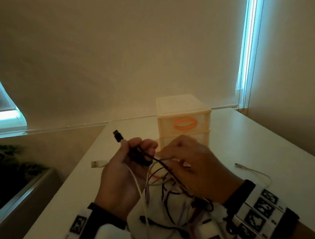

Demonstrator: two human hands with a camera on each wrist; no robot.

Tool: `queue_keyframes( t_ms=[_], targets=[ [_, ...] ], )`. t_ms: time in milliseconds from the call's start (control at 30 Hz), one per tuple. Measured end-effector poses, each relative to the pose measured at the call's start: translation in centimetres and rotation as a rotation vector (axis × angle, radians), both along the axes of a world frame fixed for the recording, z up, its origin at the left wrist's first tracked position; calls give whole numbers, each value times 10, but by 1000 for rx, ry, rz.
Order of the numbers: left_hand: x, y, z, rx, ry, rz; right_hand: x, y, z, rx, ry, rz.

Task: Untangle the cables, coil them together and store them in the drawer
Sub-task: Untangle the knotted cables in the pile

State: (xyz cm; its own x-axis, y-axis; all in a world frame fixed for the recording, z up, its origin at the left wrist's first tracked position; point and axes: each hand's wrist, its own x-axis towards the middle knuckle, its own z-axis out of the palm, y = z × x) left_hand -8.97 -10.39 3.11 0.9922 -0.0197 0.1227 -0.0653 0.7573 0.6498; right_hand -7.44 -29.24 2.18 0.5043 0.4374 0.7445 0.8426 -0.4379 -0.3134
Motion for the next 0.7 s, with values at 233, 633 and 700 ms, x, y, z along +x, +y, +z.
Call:
queue_keyframes(
  t_ms=[233,633,700],
  targets=[
    [12,17,-2,-165,142,-53,23,-29,-16,-157,173,-96],
    [35,79,7,-230,182,233,29,-61,-1,97,203,-246],
    [38,82,6,-238,184,256,29,-61,2,181,179,-227]
  ],
)
